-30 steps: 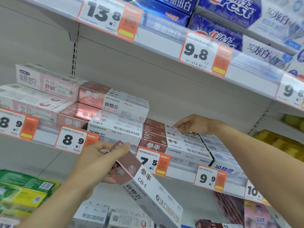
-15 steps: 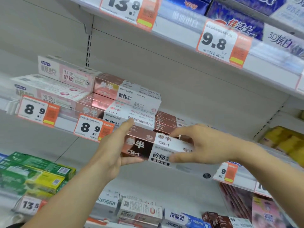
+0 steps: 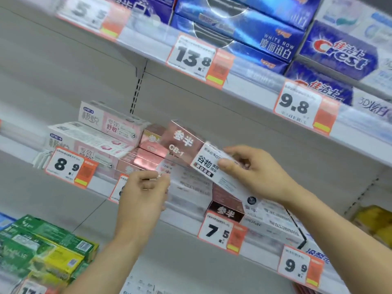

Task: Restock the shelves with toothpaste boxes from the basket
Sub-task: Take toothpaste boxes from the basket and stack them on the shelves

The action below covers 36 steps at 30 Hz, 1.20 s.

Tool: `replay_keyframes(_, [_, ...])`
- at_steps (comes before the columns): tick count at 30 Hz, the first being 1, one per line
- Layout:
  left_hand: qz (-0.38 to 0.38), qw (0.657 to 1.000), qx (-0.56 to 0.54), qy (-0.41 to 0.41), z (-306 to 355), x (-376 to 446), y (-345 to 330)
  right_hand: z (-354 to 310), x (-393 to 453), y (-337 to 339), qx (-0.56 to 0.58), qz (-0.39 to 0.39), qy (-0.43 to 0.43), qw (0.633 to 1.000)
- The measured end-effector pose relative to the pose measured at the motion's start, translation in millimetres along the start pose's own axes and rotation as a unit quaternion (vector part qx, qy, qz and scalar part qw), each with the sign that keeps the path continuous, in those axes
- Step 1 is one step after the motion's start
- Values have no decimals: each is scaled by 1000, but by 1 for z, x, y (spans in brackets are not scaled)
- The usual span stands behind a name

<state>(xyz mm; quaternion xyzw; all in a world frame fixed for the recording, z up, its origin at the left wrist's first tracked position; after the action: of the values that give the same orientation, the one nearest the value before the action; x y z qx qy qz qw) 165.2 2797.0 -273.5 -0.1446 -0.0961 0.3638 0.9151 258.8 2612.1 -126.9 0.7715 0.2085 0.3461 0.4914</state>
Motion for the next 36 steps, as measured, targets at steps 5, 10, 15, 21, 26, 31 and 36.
replay_keyframes(5, [-20,873,356,-331,15,-16,-22,-23,60,-34,-112,32,68,991])
replay_keyframes(10, [-54,825,439,-351,-9,-11,-33,-16,79,-66,-171,53,80,981])
replay_keyframes(15, [-62,818,466,-332,-14,-11,-41,-1,72,-77,-200,40,74,976])
replay_keyframes(21, [-61,815,484,-312,-18,-8,-41,25,67,-89,-133,-24,47,990])
replay_keyframes(26, [-63,819,480,-308,-19,-8,-40,25,63,-90,-156,-31,41,986])
replay_keyframes(31, [-54,822,421,-379,-2,-32,-38,12,3,-37,18,317,69,946])
replay_keyframes(36, [-231,838,367,-332,-26,-66,-46,7,-124,-89,168,382,11,909])
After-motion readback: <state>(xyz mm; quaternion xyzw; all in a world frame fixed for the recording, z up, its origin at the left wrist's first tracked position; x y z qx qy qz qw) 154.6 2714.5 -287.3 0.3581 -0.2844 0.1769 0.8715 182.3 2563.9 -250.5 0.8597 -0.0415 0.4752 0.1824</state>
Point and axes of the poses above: each hand's wrist, its own x-axis towards the middle knuckle, its own y-axis out of the back of the hand, z = x × y, the point moved 7 cm from there along x, towards the middle knuckle
